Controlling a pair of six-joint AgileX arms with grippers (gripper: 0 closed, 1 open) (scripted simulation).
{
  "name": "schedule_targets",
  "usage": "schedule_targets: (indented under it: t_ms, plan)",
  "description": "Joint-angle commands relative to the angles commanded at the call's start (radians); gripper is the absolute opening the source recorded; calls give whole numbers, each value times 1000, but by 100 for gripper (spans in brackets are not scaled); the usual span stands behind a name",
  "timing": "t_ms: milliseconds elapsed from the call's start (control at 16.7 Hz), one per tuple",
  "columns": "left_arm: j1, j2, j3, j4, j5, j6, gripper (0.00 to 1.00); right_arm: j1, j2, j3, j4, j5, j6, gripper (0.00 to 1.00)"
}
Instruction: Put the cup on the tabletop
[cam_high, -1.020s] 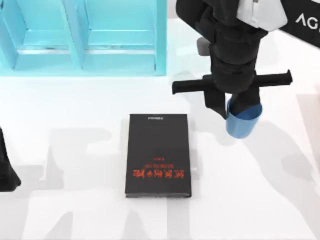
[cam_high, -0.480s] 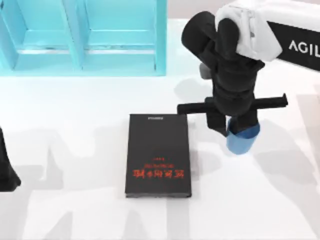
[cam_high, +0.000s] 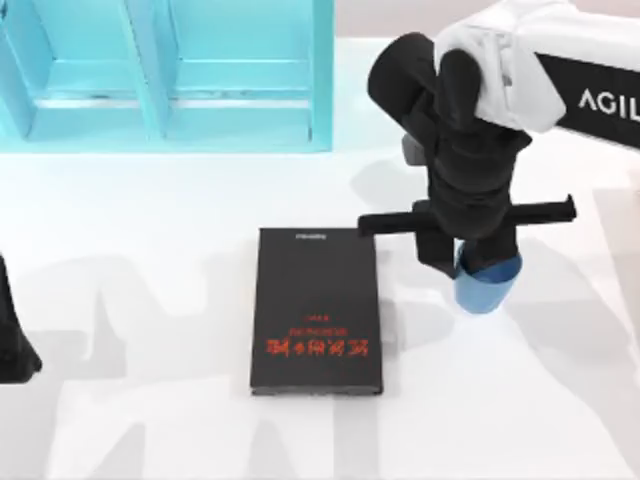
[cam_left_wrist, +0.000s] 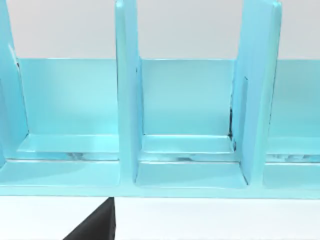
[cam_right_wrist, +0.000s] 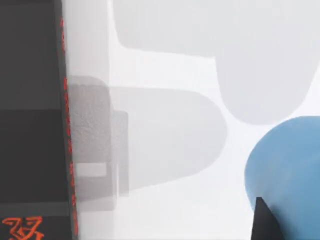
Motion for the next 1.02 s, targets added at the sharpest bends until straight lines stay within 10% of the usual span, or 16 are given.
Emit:
schedule_targets:
  t_ms: [660, 1020]
  plan:
    - [0, 0, 0, 0, 0, 0, 100, 0, 0, 0, 0, 0, 0, 98]
    - [0, 0, 0, 0, 0, 0, 100, 0, 0, 0, 0, 0, 0, 100]
